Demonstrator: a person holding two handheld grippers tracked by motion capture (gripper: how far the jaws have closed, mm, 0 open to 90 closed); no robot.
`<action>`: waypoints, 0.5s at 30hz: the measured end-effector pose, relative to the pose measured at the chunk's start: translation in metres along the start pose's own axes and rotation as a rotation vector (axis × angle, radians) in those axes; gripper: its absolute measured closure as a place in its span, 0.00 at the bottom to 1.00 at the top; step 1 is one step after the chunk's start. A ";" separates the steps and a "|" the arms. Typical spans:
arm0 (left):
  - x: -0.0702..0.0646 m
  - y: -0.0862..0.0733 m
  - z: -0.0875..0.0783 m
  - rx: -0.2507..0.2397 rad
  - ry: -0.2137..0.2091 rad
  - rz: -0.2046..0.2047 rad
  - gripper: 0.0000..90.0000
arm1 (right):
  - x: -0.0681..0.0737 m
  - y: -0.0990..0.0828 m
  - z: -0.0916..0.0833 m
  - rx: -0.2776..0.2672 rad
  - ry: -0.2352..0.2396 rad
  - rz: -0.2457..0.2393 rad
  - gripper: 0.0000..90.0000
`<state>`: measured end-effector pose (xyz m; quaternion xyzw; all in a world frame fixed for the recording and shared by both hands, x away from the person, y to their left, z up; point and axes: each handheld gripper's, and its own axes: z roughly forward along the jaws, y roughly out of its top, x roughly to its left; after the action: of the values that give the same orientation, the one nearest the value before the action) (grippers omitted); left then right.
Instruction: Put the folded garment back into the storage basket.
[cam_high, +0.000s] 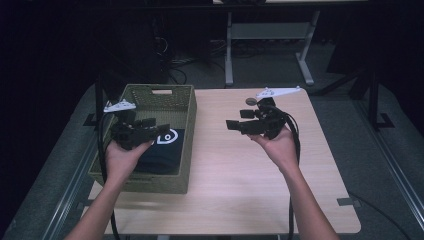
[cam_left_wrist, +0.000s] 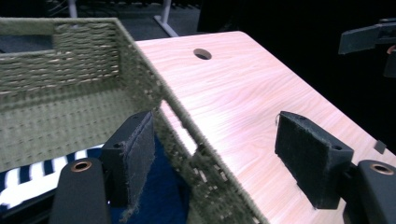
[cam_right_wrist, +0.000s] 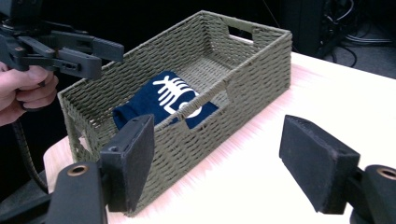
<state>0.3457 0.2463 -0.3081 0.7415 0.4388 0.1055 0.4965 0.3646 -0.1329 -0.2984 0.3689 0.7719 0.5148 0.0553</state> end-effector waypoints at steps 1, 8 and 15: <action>-0.002 0.001 0.001 -0.001 -0.002 0.001 0.31 | -0.001 -0.001 -0.002 -0.004 -0.003 0.002 0.29; -0.011 0.004 0.009 0.002 -0.023 0.009 0.30 | -0.008 -0.005 -0.016 -0.017 -0.017 0.010 0.28; -0.021 0.006 0.022 0.009 -0.043 0.023 0.29 | -0.015 -0.014 -0.029 -0.019 -0.030 0.008 0.27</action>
<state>0.3491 0.2156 -0.3078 0.7509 0.4200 0.0935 0.5010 0.3553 -0.1670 -0.3008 0.3790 0.7647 0.5166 0.0682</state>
